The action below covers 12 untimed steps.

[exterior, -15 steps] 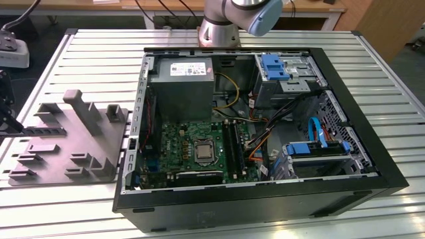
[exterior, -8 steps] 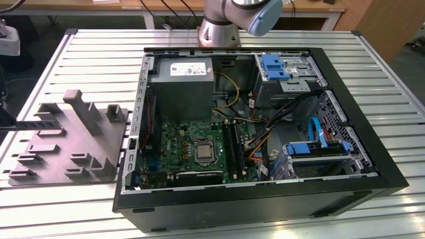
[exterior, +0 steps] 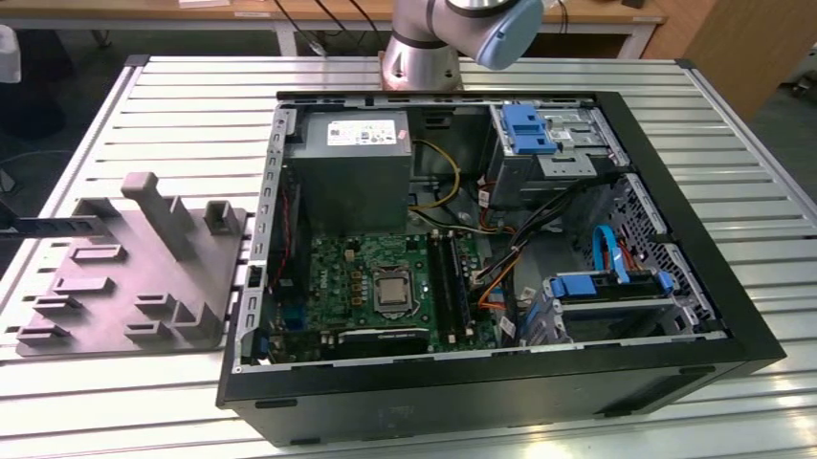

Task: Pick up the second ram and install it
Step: 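Pick up the second ram and move it above second insertion slot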

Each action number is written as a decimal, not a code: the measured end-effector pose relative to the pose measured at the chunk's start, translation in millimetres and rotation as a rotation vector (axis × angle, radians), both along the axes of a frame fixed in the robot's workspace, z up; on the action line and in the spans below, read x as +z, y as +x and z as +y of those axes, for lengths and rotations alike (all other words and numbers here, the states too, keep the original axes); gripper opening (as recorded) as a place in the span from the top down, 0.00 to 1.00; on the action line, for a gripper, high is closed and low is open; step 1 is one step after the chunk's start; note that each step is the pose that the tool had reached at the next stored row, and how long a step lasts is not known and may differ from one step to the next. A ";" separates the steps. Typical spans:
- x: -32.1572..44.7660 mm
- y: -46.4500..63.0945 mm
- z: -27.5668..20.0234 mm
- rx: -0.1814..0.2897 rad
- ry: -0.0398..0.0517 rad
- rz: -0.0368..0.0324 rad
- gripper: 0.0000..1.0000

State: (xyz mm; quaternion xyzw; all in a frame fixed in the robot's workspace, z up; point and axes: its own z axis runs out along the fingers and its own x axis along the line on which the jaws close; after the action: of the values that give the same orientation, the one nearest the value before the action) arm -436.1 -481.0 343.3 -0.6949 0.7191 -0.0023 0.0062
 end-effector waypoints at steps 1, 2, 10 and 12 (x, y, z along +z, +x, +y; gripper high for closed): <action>2.1 0.0 0.1 0.000 0.0001 -0.0001 0.89; 4.4 0.0 0.1 0.000 0.0001 -0.0001 0.89; 23.7 0.1 0.5 0.000 0.0000 0.0000 0.89; 29.9 0.1 0.8 0.000 0.0001 -0.0002 0.89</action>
State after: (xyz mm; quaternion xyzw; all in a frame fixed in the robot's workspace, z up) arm -436.0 -480.2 373.2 -0.6949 0.7191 -0.0023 0.0064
